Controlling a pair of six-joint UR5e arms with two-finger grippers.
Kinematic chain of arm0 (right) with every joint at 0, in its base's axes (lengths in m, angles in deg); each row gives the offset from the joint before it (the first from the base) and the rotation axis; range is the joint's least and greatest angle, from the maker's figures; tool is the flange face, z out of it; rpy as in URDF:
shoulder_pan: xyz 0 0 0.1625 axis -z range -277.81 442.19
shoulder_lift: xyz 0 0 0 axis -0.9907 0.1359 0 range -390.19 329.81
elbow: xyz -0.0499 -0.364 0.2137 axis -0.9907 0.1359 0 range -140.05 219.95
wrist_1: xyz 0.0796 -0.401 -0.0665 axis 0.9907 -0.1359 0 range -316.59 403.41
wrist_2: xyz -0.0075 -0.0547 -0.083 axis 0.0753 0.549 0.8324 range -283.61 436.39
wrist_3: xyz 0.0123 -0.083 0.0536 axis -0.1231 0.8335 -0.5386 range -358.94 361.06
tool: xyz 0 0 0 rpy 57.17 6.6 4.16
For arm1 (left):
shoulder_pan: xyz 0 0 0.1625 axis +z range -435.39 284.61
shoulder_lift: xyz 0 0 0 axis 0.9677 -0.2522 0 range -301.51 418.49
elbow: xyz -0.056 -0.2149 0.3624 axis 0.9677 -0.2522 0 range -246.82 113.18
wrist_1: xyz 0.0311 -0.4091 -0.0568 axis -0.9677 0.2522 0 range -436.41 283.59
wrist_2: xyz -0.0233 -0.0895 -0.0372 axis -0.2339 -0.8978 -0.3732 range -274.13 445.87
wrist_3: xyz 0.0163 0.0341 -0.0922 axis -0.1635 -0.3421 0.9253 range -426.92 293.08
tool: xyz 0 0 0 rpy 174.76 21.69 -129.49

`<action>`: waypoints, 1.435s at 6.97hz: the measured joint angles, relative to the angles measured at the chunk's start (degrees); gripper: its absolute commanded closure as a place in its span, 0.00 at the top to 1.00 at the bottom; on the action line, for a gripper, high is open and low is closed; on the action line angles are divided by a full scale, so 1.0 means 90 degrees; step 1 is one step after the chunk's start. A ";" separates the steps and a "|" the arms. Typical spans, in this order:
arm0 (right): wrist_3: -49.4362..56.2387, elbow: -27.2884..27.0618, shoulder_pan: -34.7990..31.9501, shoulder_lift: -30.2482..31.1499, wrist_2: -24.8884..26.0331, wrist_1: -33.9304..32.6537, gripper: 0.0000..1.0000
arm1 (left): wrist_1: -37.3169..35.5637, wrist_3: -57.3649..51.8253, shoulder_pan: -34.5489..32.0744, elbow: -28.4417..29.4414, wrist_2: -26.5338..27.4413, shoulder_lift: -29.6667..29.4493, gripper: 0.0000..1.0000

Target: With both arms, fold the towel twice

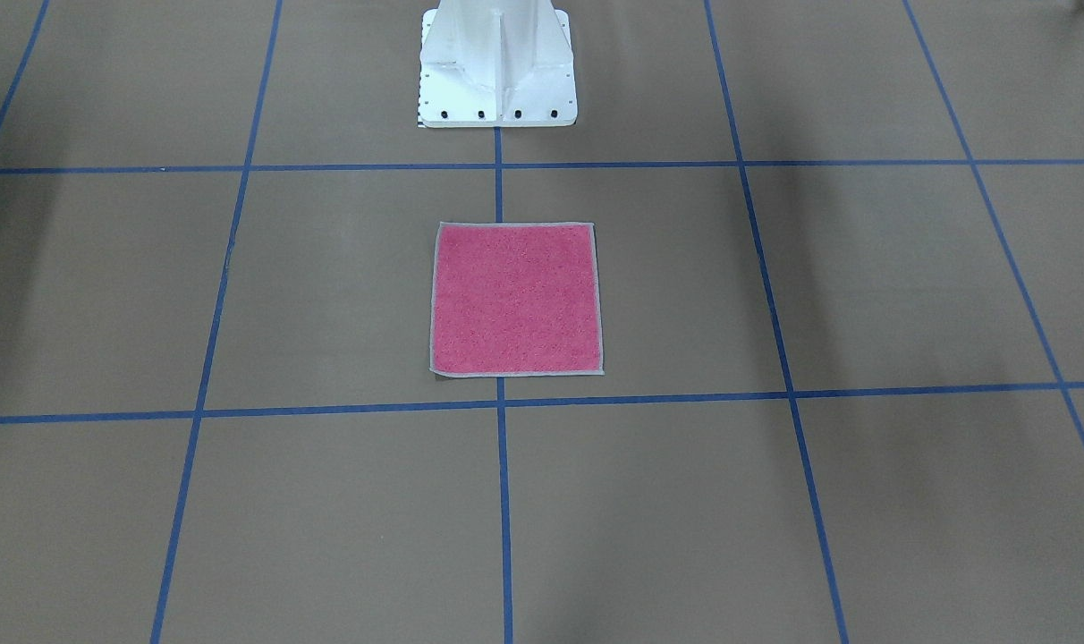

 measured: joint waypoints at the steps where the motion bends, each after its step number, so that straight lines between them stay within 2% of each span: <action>1: 0.0000 -0.0034 0.0000 -0.0003 -0.0003 0.0000 1.00 | 0.0022 -0.0009 0.0000 -0.0005 -0.0004 0.0002 1.00; 4: -0.0040 -0.0237 0.0000 -0.0103 0.0036 0.0008 1.00 | 0.0128 -0.0007 0.0000 -0.0033 -0.0001 -0.0034 1.00; 6: -0.0068 -0.0355 0.0000 -0.0236 0.0042 0.0028 1.00 | 0.0236 0.0035 0.0000 -0.0102 -0.0018 -0.0284 1.00; 8: -0.0077 -0.0417 0.0000 -0.0249 0.0026 0.0213 1.00 | 0.0638 0.0077 0.0000 -0.0075 -0.0014 -0.0698 1.00; 10: -0.0081 -0.0416 0.0000 -0.0220 0.0019 0.0570 1.00 | 0.1136 0.0129 0.0000 -0.0060 -0.0029 -0.0794 1.00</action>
